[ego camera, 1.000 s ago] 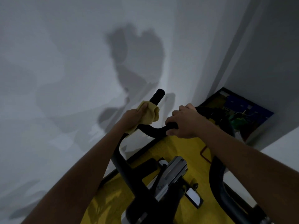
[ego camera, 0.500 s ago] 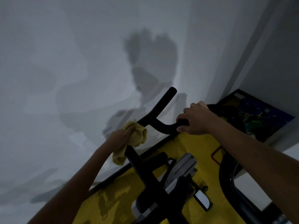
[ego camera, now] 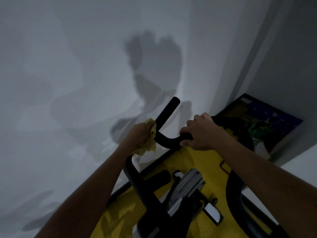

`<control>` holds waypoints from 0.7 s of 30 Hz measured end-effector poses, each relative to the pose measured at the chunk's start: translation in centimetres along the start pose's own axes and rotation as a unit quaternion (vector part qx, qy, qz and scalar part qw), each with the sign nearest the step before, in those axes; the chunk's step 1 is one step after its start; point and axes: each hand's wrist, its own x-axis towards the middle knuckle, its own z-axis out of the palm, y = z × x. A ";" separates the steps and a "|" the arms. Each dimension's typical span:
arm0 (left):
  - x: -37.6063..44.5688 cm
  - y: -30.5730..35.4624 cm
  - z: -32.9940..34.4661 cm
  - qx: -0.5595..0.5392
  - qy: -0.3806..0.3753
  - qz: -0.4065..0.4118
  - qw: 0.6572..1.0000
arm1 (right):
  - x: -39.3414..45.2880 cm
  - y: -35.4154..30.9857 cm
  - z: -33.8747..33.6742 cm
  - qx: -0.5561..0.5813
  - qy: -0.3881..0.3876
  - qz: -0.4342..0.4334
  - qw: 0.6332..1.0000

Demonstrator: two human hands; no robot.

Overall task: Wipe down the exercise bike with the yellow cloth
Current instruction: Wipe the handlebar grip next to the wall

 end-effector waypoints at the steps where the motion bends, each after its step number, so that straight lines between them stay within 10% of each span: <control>1: 0.8 0.8 0.1 -0.009 -0.010 -0.001 1.000 | 0.0 -0.1 0.0 -0.001 -0.001 0.000 1.000; 12: 7.5 12.2 1.4 -0.115 0.078 0.030 0.990 | -0.1 0.0 0.2 0.011 0.008 0.002 1.000; 21: 5.9 8.7 1.5 -0.021 0.072 0.045 0.996 | 0.1 0.2 0.2 0.007 0.002 -0.006 1.000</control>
